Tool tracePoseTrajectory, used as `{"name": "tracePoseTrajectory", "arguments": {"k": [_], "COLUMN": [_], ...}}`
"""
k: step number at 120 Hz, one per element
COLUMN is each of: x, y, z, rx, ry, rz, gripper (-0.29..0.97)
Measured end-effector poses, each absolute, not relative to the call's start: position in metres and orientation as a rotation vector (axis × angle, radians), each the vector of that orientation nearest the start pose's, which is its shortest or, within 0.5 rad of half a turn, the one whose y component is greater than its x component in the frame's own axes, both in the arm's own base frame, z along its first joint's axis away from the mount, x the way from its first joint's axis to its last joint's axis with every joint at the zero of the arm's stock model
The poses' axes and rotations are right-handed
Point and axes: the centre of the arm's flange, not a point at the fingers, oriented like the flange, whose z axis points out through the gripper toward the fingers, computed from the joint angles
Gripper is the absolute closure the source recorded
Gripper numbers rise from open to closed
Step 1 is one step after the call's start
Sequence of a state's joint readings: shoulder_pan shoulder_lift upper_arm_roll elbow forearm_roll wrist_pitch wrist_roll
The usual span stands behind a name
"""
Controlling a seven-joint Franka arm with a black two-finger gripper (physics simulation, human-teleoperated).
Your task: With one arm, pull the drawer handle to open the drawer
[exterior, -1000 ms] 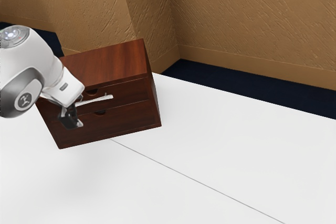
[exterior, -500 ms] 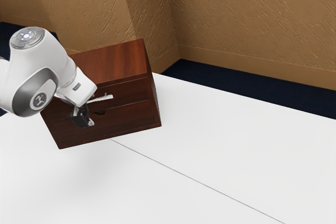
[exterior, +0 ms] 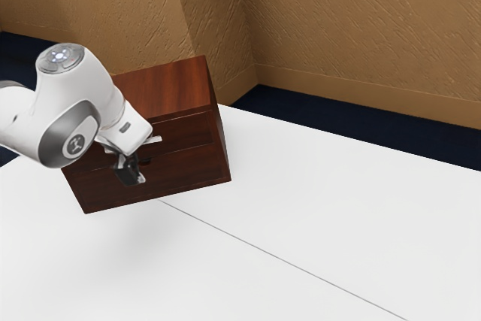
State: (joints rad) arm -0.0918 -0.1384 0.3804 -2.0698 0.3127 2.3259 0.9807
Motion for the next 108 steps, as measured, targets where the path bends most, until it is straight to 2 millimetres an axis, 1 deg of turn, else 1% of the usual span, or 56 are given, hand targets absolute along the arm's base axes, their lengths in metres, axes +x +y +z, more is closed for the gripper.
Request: {"name": "tracePoseTrajectory", "arguments": {"k": [26,47,73,86,95,108], "x": [0.520,0.503,0.482,0.475,0.474,0.470], "y": [0.164,0.162,0.158,0.153,0.146,0.142], "z": [0.527,0.532,0.536,0.538,0.537,0.536], "rx": [-2.496,-2.509,-2.529,-2.530,-2.527,-2.528], "ry": [1.142,1.145,1.152,1.167,1.187,1.202], "rz": [-0.266,-0.289,-0.306,-0.317,-0.317,-0.318], "gripper": [0.00,0.04,0.03,0.02,0.02,0.01]}}
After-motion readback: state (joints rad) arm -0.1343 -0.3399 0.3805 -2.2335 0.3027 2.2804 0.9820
